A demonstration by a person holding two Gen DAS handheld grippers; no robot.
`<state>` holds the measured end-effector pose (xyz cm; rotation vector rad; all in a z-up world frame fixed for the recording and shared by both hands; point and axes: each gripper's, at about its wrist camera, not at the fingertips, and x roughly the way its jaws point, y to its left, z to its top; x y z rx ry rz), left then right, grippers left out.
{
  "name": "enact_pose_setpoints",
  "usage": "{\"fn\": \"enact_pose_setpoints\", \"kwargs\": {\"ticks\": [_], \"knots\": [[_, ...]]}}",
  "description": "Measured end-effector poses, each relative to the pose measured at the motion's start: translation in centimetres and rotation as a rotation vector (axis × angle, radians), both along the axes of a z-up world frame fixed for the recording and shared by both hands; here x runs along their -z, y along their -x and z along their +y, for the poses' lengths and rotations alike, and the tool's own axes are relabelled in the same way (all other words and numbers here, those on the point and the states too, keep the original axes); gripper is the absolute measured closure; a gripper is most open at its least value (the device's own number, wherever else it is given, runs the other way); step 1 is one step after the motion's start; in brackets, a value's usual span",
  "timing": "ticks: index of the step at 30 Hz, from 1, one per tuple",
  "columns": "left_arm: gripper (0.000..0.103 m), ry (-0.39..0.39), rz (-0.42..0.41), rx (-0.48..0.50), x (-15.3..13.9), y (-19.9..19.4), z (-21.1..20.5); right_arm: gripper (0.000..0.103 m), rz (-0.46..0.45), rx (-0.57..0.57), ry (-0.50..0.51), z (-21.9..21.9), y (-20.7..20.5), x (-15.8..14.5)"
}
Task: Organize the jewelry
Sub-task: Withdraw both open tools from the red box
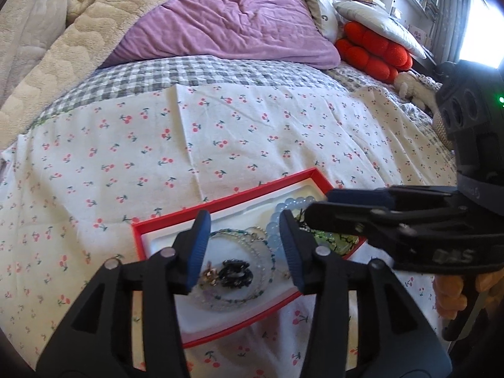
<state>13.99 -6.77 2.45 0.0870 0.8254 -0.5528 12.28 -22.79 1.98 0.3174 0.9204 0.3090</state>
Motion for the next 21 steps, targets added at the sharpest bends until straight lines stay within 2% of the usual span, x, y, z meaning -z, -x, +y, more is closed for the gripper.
{"fn": "enact_pose_setpoints", "kwargs": {"ticks": [1, 7, 10, 15, 17, 19, 21], "knots": [[0.046, -0.003, -0.001, -0.007, -0.2, 0.2, 0.2, 0.037, -0.013, 0.007, 0.002, -0.1, 0.4, -0.3], [0.030, -0.015, 0.007, -0.055, -1.1, 1.3, 1.7, 0.036, -0.021, 0.015, 0.036, -0.6, 1.9, -1.4], [0.020, -0.047, 0.009, -0.088, -1.5, 2.3, 2.2, 0.031, -0.019, 0.024, 0.062, -0.5, 2.7, -1.8], [0.016, -0.104, 0.046, -0.146, -1.4, 3.8, 2.8, 0.023, -0.015, 0.038, 0.111, 0.0, 4.2, -2.4], [0.010, -0.121, 0.069, -0.173, -1.2, 4.4, 3.2, 0.019, -0.017, 0.042, 0.167, 0.6, 5.0, -2.7], [0.004, -0.135, 0.082, -0.201, -1.0, 5.0, 3.6, 0.018, -0.024, 0.044, 0.211, 1.2, 5.8, -2.8], [0.003, -0.160, 0.090, -0.229, -1.0, 5.6, 3.9, 0.014, -0.016, 0.046, 0.256, 1.6, 6.5, -2.7]]}}
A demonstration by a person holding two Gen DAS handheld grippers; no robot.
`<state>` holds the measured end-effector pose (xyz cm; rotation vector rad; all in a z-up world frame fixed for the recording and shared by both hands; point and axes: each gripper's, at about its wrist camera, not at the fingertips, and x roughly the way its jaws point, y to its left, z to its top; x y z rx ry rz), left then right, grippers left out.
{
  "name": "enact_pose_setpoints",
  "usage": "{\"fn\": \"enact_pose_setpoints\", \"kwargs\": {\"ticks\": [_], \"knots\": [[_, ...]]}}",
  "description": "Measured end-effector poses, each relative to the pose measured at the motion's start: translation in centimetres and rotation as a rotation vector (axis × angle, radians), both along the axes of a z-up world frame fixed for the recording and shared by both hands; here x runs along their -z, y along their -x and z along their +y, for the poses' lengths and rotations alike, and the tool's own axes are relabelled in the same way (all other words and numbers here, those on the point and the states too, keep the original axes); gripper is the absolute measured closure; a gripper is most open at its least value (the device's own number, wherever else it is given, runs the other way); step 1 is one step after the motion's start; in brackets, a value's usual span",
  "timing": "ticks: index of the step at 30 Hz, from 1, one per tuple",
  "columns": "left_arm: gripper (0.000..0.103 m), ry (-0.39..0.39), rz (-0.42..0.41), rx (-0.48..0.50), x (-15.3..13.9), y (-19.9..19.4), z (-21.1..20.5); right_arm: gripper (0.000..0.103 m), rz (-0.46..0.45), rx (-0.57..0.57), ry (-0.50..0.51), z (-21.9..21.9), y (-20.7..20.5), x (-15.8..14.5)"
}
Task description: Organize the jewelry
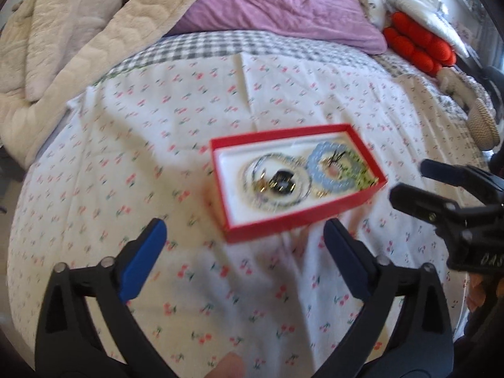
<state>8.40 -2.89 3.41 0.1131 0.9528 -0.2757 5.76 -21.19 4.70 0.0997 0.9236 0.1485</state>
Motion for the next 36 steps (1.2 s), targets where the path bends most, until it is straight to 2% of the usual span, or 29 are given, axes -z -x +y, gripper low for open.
{"fn": "enact_pose_setpoints", "kwargs": {"ticks": [3, 7, 10, 14, 23, 36], "knots": [[0.002, -0.022, 0.016, -0.045, 0.1, 0.7, 0.4, 0.009, 0.045, 0.039, 0.051, 0.1, 0.9, 0.5], [0.002, -0.025, 0.067, -0.095, 0.7, 1.5, 0.8, 0.009, 0.096, 0.096, 0.087, -0.1, 1.7, 0.8], [0.002, -0.040, 0.070, -0.100, 0.9, 2.3, 0.5, 0.008, 0.102, 0.106, 0.078, -0.2, 2.4, 0.5], [0.002, -0.039, 0.078, -0.091, 1.0, 3.1, 0.0, 0.008, 0.090, 0.097, 0.136, 0.7, 3.0, 0.2], [0.002, -0.033, 0.099, -0.102, 1.3, 2.9, -0.1, 0.008, 0.128, 0.095, 0.147, 1.0, 2.5, 1.2], [0.002, -0.036, 0.096, -0.111, 1.3, 2.8, 0.2, 0.008, 0.136, 0.108, 0.138, 0.7, 2.3, 1.3]]}}
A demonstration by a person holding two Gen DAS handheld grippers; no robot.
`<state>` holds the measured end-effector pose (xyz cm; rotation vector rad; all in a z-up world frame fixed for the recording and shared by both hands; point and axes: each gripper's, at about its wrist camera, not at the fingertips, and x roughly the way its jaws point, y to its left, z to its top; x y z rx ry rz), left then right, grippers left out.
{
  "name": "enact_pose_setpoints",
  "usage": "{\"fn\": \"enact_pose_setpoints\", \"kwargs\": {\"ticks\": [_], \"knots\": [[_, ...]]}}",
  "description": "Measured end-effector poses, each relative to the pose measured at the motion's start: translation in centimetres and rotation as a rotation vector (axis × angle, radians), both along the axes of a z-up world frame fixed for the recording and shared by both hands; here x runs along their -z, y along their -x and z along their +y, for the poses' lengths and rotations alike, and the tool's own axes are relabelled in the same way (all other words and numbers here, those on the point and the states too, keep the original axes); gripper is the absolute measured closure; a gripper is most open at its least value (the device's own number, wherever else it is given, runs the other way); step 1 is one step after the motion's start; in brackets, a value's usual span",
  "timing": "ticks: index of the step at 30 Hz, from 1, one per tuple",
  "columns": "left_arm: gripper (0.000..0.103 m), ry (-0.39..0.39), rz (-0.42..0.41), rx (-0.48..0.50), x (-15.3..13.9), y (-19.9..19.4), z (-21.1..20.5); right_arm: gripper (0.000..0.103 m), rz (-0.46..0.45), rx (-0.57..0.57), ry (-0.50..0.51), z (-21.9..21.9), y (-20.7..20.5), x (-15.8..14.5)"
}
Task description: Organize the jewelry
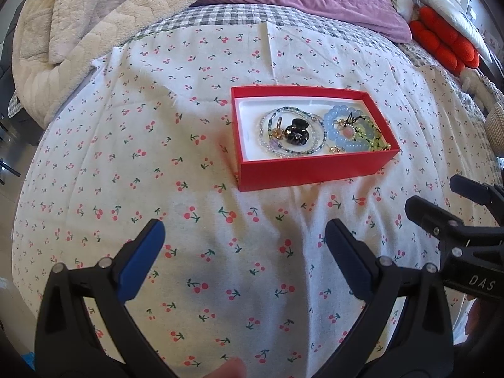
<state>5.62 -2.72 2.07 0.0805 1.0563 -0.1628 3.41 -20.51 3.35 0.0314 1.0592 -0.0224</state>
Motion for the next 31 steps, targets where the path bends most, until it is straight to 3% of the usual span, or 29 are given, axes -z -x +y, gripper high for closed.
{"fn": "enact_pose_setpoints", "kwargs": {"ticks": [31], "knots": [[0.002, -0.019, -0.021, 0.006, -0.6, 0.8, 1.7, 0.008, 0.003, -0.014, 0.018, 0.3, 0.1, 0.3]]}}
